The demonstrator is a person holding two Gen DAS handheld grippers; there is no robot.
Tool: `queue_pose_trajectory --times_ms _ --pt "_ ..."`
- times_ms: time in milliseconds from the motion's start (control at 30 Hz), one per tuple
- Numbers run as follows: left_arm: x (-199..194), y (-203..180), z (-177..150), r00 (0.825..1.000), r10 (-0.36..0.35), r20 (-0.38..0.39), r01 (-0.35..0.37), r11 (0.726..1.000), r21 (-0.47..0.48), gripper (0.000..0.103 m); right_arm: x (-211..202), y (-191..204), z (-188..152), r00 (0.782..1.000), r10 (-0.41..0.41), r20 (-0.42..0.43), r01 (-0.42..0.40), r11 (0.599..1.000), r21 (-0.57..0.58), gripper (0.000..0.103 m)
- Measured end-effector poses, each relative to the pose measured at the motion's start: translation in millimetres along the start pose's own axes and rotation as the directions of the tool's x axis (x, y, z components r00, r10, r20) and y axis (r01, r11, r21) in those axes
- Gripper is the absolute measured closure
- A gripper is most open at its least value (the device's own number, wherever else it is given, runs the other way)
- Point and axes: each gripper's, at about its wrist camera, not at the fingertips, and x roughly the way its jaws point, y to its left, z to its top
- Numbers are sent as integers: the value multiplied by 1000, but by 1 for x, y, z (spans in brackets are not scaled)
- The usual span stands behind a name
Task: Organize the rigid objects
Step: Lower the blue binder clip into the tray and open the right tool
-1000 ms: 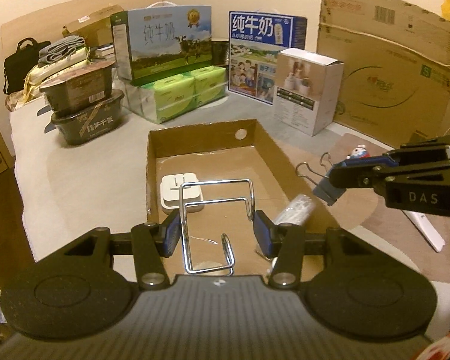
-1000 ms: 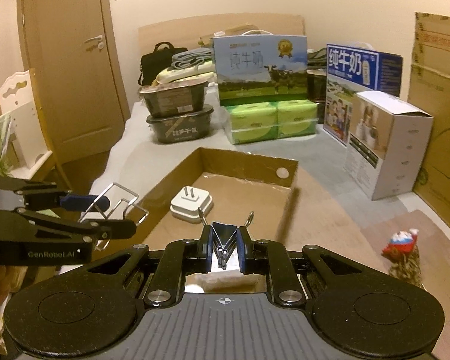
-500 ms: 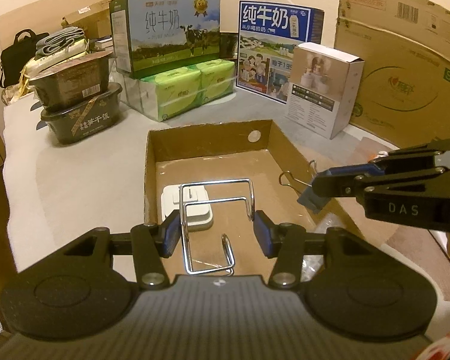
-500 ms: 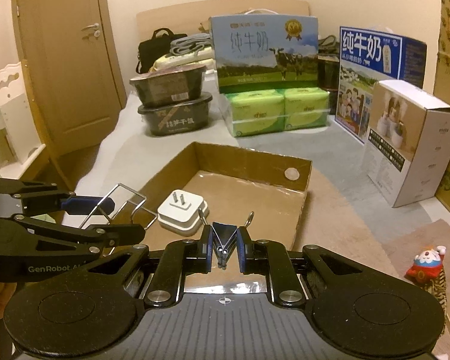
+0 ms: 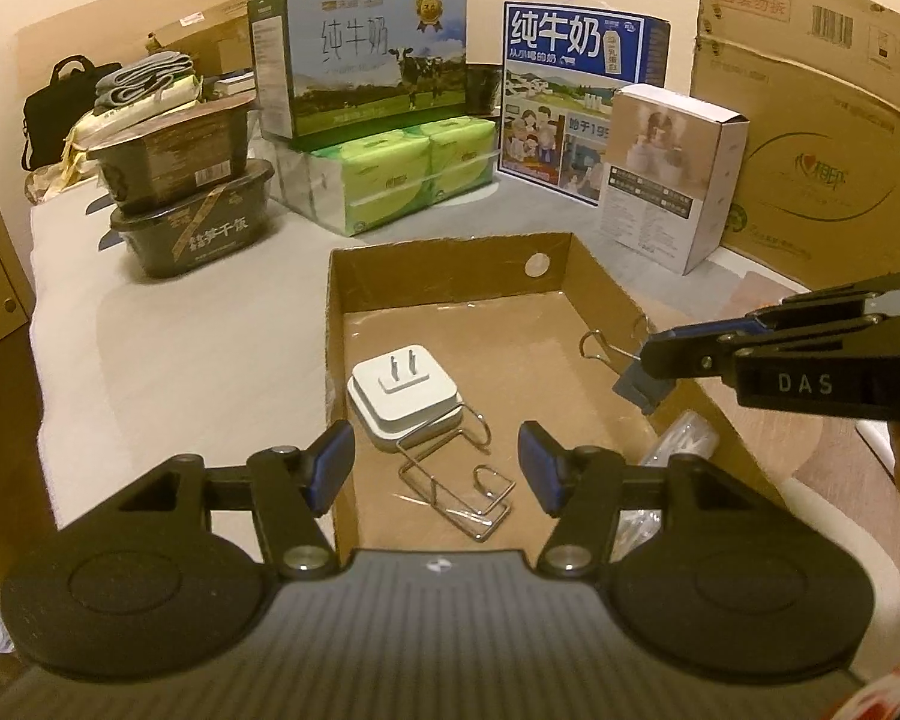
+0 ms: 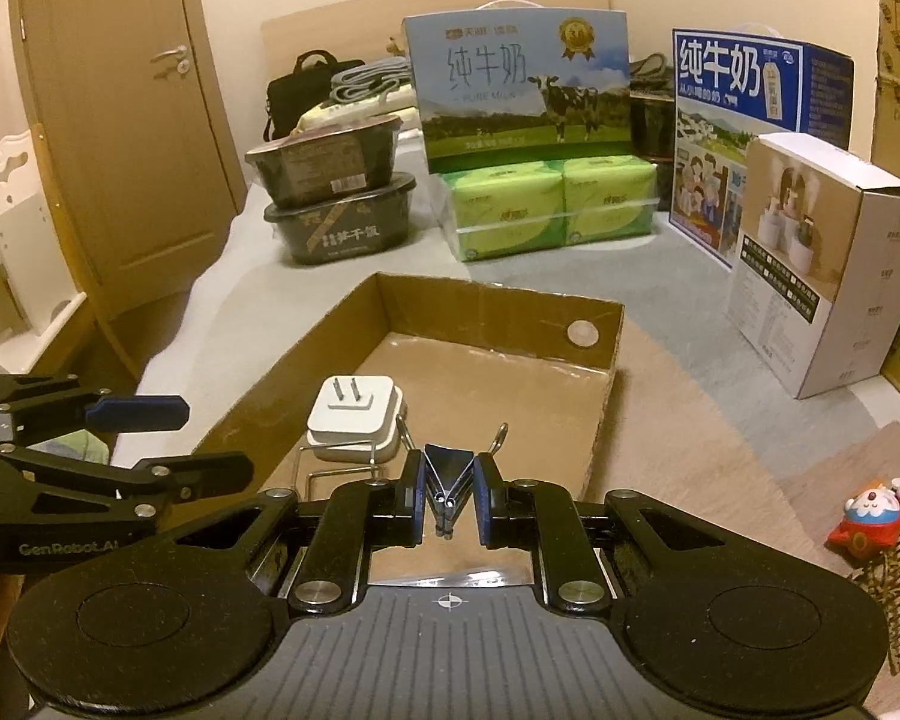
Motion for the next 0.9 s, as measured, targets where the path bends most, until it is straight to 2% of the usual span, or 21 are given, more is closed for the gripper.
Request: queue_pose_trajectory --times_ms 333,400,500,567,633,900 --pt "-2 4 -1 1000 2 -6 -2 1000 -23 46 5 3 4 1000 10 14 -10 1000 1 87" --pt "-1 4 -1 1000 7 -9 -7 1000 -23 43 7 3 4 1000 6 17 -6 1000 -9 86" --pt "-1 3 -3 1000 9 -11 -10 1000 -24 40 4 0 2 1000 -6 22 6 1000 4 77" --pt "-2 2 -4 1000 11 -14 -11 1000 -22 39 1 -3 1 999 -26 24 26 1000 8 62" --pt "-4 0 -5 1000 11 -13 -11 1000 -20 38 -4 -5 -1 999 -34 32 34 999 10 54" --pt "-21 -10 -5 1000 11 0 -11 1000 -28 34 -40 -15 -9 996 -62 60 59 997 52 45"
